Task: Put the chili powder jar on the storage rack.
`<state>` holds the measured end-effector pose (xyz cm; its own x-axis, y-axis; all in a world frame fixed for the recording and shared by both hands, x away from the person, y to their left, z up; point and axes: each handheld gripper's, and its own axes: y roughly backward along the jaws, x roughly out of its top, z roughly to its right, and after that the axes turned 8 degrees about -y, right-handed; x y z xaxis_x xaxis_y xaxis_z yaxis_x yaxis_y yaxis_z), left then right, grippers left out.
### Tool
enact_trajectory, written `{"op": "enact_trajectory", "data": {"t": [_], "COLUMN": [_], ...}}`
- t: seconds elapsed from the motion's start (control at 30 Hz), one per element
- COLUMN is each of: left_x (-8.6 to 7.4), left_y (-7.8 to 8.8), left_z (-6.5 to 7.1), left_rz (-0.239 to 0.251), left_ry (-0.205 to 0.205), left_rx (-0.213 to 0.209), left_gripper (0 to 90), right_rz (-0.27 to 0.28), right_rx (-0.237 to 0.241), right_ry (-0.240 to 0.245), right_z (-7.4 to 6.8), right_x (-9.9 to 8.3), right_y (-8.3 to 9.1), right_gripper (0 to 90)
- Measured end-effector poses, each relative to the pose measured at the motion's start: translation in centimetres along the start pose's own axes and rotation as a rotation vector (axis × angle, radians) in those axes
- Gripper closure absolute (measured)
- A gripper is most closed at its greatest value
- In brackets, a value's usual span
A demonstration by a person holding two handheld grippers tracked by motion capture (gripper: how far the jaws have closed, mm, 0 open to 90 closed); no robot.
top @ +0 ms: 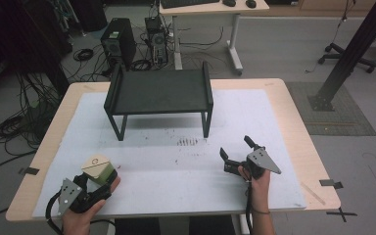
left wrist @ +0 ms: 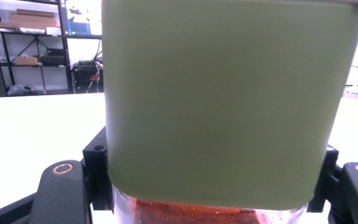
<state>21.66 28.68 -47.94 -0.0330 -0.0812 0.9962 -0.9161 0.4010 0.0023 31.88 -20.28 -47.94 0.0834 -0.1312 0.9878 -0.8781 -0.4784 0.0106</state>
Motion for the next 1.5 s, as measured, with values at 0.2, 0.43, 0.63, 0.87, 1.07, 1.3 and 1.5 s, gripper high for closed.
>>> {"op": "enact_trajectory", "data": {"t": [0.2,0.43,0.63,0.87,1.07,1.3,1.5], "left_x": [0.0,0.1,0.2,0.7,1.5,2.9,4.3], "left_y": [0.0,0.0,0.0,-0.5,-1.5,-3.1,-4.6], "left_z": [-0.1,-0.3,-0.4,-0.2,0.3,0.7,1.0], "left_rz": [-0.002,-0.004,-0.015,-0.03,-0.017,0.011,0.027], "left_ry": [0.002,0.016,0.011,0.01,0.01,0.004,0.002], "left_rx": [-0.002,-0.013,-0.024,-0.048,-0.074,-0.104,-0.136], "left_gripper": [28.6,28.7,28.8,28.9,28.9,28.9,28.9], "right_rz": [0.002,0.001,0.0,0.0,0.004,0.005,0.007], "right_rx": [0.0,0.001,0.001,0.002,0.002,0.002,0.003], "right_ry": [0.0,0.0,0.0,0.001,0.001,0.001,0.001], "right_z": [0.0,0.0,0.0,0.0,0.0,0.0,0.0], "right_x": [0.0,0.0,0.0,0.0,0.0,0.0,0.0], "right_y": [0.0,0.0,0.0,0.0,0.0,0.0,0.0], "right_gripper": [0.1,0.1,0.1,0.1,0.1,0.1,0.1]}}
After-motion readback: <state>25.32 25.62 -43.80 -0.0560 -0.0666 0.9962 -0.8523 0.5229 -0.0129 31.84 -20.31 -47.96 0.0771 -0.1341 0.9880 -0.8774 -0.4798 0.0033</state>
